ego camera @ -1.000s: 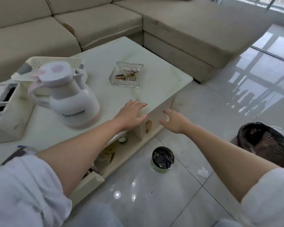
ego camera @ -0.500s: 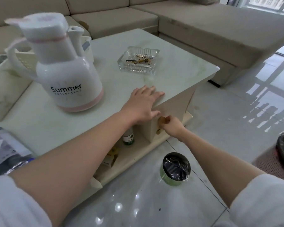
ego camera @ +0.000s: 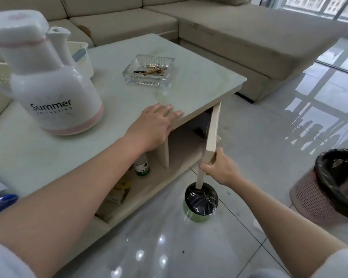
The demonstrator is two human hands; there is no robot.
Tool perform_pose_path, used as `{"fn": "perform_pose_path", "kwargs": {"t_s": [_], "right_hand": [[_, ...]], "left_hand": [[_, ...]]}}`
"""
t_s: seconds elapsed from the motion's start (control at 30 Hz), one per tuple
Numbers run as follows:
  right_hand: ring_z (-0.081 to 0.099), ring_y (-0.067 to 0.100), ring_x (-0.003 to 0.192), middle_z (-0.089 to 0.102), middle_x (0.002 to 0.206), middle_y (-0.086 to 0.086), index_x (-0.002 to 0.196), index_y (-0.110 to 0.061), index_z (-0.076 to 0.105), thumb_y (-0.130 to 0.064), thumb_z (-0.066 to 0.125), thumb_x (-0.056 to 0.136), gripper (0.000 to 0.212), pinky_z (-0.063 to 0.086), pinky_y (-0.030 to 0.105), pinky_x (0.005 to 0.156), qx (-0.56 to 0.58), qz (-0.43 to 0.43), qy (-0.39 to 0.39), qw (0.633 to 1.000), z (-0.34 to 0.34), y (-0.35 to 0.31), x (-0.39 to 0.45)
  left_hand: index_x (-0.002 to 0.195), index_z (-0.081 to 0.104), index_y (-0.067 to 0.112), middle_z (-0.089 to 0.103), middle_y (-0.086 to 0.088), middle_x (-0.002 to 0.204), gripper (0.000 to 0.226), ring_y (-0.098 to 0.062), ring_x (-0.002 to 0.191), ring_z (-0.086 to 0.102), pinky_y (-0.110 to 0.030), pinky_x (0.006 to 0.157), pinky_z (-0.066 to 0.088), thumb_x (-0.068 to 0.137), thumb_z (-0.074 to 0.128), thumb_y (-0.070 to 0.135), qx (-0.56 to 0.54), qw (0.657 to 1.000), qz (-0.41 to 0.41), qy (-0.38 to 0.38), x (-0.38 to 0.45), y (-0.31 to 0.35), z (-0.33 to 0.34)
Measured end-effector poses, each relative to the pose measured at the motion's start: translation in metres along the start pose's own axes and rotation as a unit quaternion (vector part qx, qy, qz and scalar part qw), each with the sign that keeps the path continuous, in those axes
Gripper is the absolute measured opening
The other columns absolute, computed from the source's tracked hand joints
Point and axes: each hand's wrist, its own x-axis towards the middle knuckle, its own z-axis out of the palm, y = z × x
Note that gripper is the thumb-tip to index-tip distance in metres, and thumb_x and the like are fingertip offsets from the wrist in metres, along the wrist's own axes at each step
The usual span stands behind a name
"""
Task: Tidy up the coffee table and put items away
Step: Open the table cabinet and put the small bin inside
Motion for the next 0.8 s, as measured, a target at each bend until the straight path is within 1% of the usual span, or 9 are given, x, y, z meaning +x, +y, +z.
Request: {"fn": "perform_pose_path", "kwargs": {"t_s": [0.07,0.13,0.23,0.37,0.43,0.57,0.67,0.73,0.8], "right_hand": [[0.057,0.021,0.07,0.059,0.077,-0.007,0.088,-0.022,0.049,-0.059,0.055,0.063,0.045,0.036,0.03,0.055,0.042,0.01,0.033,0.999,-0.011,0.028,-0.008],[0.059,0.026,0.081,0.066,0.089,0.002,0.096,-0.018,0.061,-0.053,0.051,0.064,0.048,0.043,0.032,0.065,0.098,0.055,0.073,0.991,-0.028,0.055,-0.01],[0.063,0.032,0.09,0.069,0.101,0.015,0.1,-0.014,0.066,-0.031,0.055,0.064,0.042,0.054,0.045,0.08,0.218,0.139,0.11,0.96,-0.055,0.08,0.007],[0.056,0.025,0.079,0.063,0.09,0.006,0.096,-0.013,0.065,-0.01,0.06,0.069,0.029,0.045,0.032,0.064,0.303,0.206,0.165,0.916,-0.062,0.081,0.026],[0.055,0.018,0.071,0.064,0.088,0.004,0.093,-0.016,0.064,-0.009,0.059,0.072,0.023,0.041,0.027,0.056,0.321,0.217,0.187,0.903,-0.056,0.08,0.024],[0.052,0.019,0.072,0.061,0.09,0.003,0.111,-0.02,0.06,-0.024,0.053,0.077,0.035,0.039,0.029,0.058,0.322,0.216,0.147,0.91,-0.029,0.084,0.009],[0.042,0.021,0.072,0.054,0.102,0.013,0.135,-0.016,0.038,-0.023,0.055,0.084,0.055,0.031,0.028,0.054,0.282,0.272,0.099,0.915,0.003,0.103,0.0],[0.043,0.02,0.068,0.056,0.116,0.018,0.145,-0.016,0.027,-0.019,0.058,0.088,0.065,0.035,0.029,0.052,0.24,0.281,0.06,0.927,0.022,0.113,-0.004],[0.052,0.022,0.069,0.06,0.111,0.017,0.148,-0.015,0.027,-0.021,0.062,0.088,0.069,0.046,0.03,0.054,0.2,0.3,0.004,0.933,0.039,0.115,-0.007]], "left_hand": [[0.155,0.024,0.034,0.026,-0.006,0.163,0.052,-0.034,0.15,0.019,-0.047,0.123,0.015,0.105,0.039,0.032,-0.004,1.0,-0.001,-0.002,0.0,-0.001,0.002],[0.155,0.024,0.034,0.026,-0.006,0.163,0.052,-0.034,0.15,0.019,-0.046,0.123,0.016,0.105,0.038,0.032,0.001,1.0,0.0,-0.001,0.001,-0.002,0.003],[0.155,0.024,0.03,0.03,-0.01,0.16,0.051,-0.036,0.147,0.025,-0.047,0.121,0.022,0.105,0.035,0.032,0.045,0.999,0.011,0.016,0.0,0.002,0.004],[0.155,0.023,0.023,0.033,-0.016,0.157,0.052,-0.041,0.145,0.029,-0.049,0.117,0.026,0.105,0.034,0.034,0.101,0.995,0.008,0.015,-0.002,0.01,-0.002],[0.154,0.028,0.017,0.037,-0.019,0.154,0.056,-0.042,0.143,0.031,-0.051,0.116,0.029,0.103,0.042,0.035,0.136,0.988,0.032,0.061,-0.006,0.021,-0.004],[0.129,0.06,0.008,0.063,-0.013,0.123,0.038,-0.03,0.111,0.06,-0.041,0.09,0.05,0.095,0.054,0.024,0.008,0.972,0.15,0.18,-0.024,0.067,0.037],[0.124,0.058,0.016,0.061,-0.007,0.115,0.034,-0.025,0.096,0.061,-0.033,0.069,0.05,0.097,0.045,0.033,-0.008,0.995,0.096,0.021,-0.036,0.09,0.093],[0.132,0.052,0.02,0.056,-0.008,0.126,0.04,-0.028,0.108,0.057,-0.037,0.075,0.05,0.098,0.045,0.04,-0.013,0.995,0.018,-0.096,-0.039,0.089,0.132],[0.14,0.046,0.022,0.052,-0.009,0.135,0.047,-0.032,0.116,0.055,-0.037,0.083,0.049,0.098,0.045,0.044,-0.079,0.978,-0.075,-0.18,-0.039,0.084,0.166]]}}
